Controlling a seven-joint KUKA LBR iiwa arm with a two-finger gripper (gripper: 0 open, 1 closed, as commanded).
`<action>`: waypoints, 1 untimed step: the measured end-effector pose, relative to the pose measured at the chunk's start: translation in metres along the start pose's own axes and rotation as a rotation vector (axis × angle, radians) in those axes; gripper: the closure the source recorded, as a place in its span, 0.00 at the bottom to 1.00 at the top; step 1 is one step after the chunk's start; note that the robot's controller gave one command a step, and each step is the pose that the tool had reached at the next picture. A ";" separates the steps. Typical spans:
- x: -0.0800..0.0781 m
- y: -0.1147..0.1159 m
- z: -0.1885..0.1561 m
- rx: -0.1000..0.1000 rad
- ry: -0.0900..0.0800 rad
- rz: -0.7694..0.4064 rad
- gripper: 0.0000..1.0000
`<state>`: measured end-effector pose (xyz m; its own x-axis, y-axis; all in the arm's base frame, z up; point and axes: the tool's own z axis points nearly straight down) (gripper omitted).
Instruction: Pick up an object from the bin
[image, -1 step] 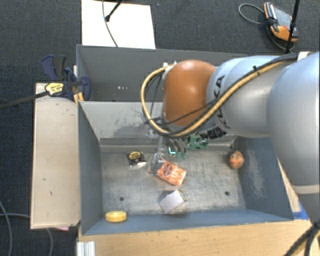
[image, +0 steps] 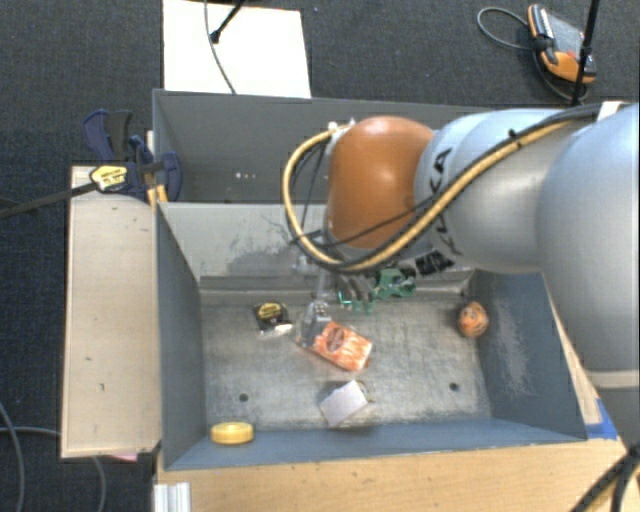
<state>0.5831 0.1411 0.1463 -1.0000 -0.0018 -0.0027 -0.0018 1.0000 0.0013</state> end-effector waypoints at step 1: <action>-0.003 -0.001 0.071 -0.002 -0.008 -0.221 1.00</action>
Offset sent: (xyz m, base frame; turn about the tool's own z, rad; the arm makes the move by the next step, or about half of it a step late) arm 0.0000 0.0000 0.0000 0.0000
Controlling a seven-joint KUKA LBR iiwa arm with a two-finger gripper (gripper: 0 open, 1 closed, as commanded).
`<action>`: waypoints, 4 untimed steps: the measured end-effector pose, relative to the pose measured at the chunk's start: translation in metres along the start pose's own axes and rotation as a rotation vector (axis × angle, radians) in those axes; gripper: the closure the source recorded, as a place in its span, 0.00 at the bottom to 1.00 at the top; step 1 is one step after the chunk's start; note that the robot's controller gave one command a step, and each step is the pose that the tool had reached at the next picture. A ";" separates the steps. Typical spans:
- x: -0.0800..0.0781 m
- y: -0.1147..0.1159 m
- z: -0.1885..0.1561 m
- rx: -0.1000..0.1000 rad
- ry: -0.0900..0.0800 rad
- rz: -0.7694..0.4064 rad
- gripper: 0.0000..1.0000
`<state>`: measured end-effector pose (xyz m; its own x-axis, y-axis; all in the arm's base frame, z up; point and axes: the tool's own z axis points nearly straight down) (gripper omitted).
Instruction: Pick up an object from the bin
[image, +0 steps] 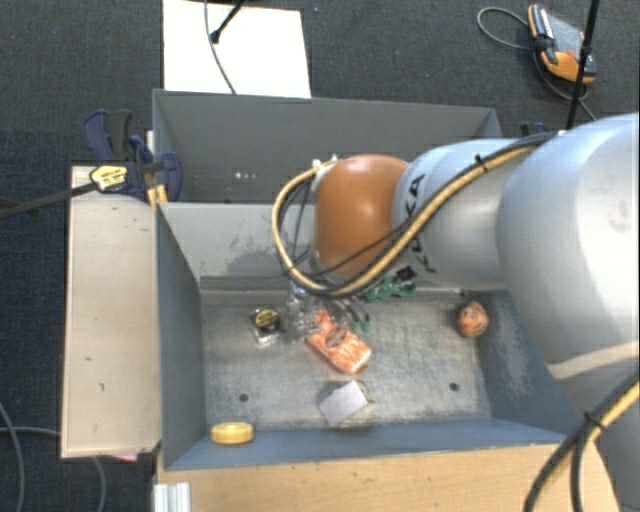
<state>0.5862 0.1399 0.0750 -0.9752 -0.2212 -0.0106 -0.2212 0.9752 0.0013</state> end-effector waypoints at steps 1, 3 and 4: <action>0.002 0.000 0.003 0.000 0.007 0.004 0.00; 0.001 0.000 0.002 0.000 0.004 0.008 1.00; 0.004 0.003 -0.039 0.001 0.016 0.005 1.00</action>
Offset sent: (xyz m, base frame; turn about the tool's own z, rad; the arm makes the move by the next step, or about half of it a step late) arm 0.0000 0.0000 0.0000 0.0000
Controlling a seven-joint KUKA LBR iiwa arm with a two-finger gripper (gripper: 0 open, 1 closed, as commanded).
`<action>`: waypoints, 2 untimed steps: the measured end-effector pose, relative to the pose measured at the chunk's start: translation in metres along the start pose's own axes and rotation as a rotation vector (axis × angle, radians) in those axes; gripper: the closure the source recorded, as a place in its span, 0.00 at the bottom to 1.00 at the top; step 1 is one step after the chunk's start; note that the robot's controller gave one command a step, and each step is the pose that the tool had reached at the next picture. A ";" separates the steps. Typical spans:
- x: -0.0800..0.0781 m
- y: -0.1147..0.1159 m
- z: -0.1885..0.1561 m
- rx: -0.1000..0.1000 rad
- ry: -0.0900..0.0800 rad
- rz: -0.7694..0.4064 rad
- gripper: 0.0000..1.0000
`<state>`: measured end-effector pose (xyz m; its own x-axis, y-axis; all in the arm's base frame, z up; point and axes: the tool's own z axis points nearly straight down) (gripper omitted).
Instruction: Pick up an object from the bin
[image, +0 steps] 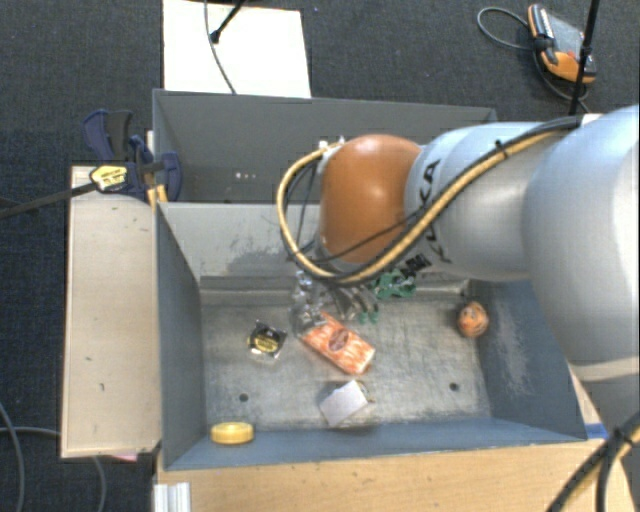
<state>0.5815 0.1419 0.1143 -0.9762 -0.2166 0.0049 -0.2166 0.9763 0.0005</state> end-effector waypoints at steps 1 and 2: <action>-0.007 -0.005 0.042 0.000 -0.009 -0.088 0.00; -0.007 -0.005 0.043 0.000 -0.010 -0.088 0.00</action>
Offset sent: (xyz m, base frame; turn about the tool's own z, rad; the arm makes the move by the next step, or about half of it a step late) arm 0.0000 0.0000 0.0000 0.0000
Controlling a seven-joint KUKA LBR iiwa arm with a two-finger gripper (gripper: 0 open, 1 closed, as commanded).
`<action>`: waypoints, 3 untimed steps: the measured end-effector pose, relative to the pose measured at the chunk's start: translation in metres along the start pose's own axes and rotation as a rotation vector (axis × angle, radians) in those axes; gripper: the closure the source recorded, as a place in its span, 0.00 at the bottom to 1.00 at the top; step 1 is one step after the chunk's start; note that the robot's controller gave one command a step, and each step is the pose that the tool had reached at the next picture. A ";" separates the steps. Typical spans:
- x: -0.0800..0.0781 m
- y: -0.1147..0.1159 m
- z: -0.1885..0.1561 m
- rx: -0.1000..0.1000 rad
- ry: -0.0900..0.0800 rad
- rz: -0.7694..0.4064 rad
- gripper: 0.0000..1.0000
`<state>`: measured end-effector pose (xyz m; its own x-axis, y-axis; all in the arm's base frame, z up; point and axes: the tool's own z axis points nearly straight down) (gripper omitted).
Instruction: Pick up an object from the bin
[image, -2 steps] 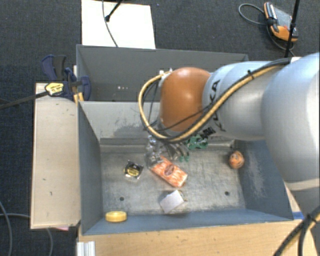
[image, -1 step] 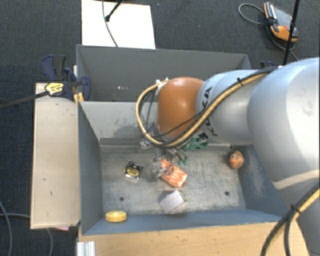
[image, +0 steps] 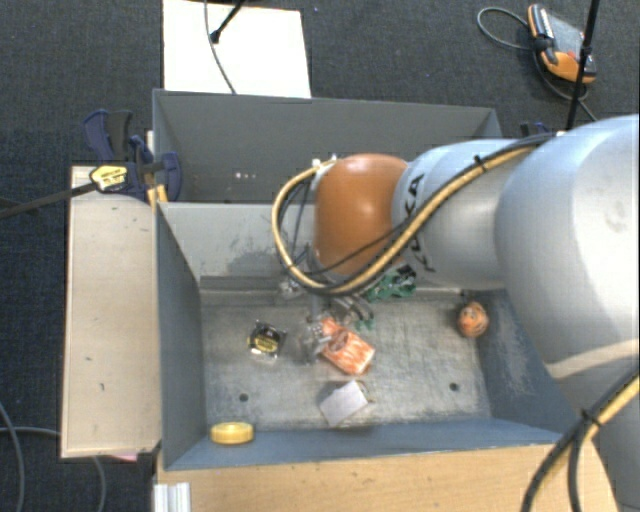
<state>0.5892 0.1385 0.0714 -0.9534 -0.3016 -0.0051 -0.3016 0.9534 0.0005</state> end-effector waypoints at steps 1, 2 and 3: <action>0.041 0.004 -0.020 0.001 0.003 0.308 1.00; 0.041 0.004 -0.020 0.000 0.003 0.309 0.00; 0.041 0.004 -0.020 0.000 0.004 0.310 0.00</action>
Offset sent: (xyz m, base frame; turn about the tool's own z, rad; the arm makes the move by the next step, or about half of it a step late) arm 0.0000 0.0000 0.0000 0.0000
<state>0.5490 0.1303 0.0914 -1.0000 0.0035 -0.0013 0.0035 1.0000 0.0012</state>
